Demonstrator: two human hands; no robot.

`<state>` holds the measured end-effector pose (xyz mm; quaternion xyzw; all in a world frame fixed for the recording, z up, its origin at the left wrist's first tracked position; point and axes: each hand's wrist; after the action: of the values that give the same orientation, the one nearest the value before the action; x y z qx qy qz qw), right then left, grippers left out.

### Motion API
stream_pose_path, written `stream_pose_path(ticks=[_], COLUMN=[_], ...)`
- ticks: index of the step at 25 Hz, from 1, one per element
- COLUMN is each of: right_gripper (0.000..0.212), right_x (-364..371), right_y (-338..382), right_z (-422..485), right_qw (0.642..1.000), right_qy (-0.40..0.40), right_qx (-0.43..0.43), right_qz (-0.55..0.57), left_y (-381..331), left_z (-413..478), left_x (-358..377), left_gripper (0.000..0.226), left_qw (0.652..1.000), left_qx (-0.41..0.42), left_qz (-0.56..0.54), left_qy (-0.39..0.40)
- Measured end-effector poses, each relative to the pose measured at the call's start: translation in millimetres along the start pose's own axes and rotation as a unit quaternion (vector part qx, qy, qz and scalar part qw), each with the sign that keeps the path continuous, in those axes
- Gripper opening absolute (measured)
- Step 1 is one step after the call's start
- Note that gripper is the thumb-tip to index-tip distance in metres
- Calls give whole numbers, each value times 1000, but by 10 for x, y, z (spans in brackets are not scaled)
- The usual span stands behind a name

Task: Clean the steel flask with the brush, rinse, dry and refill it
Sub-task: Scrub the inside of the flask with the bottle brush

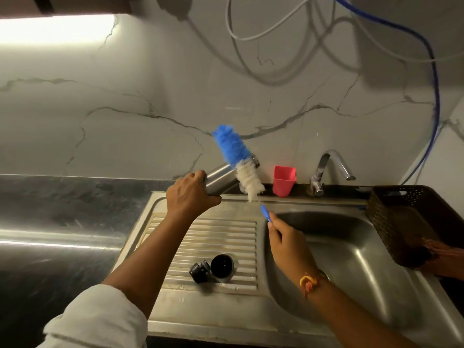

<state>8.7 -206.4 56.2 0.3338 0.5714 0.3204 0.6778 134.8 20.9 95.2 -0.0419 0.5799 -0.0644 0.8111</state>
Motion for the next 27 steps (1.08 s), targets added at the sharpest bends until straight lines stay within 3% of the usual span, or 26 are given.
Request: stream_pose_path(ticks=[3,6,9,13,16,21,25,27], right_gripper=[39,39,38,36,37,39,39,39], right_x=[-113,-297,-369,-476,-523,-543,-560,-508], right_y=[-112,-232,-359,-468,-466,-289,-409,-368], right_z=[-12,186,185,150,-86,341,-38,130], right_qw=[997,999,995,998,992,995,991,992], right_qy=[38,-4,38,27,81,63,119,118], right_qx=[-55,-9,-63,-45,-75,-29,-20,-15], right_qz=[-31,-40,-68,-47,-63,-66,-62,-33], left_y=[-143,-215,-275,-307,-259,-339,-160,-233], left_z=[-29,-54,-117,-168,-181,-200,-196,-250], left_x=[-63,-92,-93,-86,-114,-183,-267,-224], left_gripper=[58,61,64,70,73,66,64,63], left_qw=[999,998,994,989,980,996,995,996], left_qx=[-31,-44,-75,-103,-123,-19,-89,-65], left_qz=[-19,-20,-26,-50,-119,13,33,62], left_qy=[16,45,73,91,105,86,37,18])
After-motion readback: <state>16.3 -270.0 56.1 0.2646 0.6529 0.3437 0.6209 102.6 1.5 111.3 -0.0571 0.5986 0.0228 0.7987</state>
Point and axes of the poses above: each hand's wrist, its own z-axis towards the middle knuckle, its own x-axis out of the palm, y = z × x, and after that the axes turned 1 degree about -y, right-handed
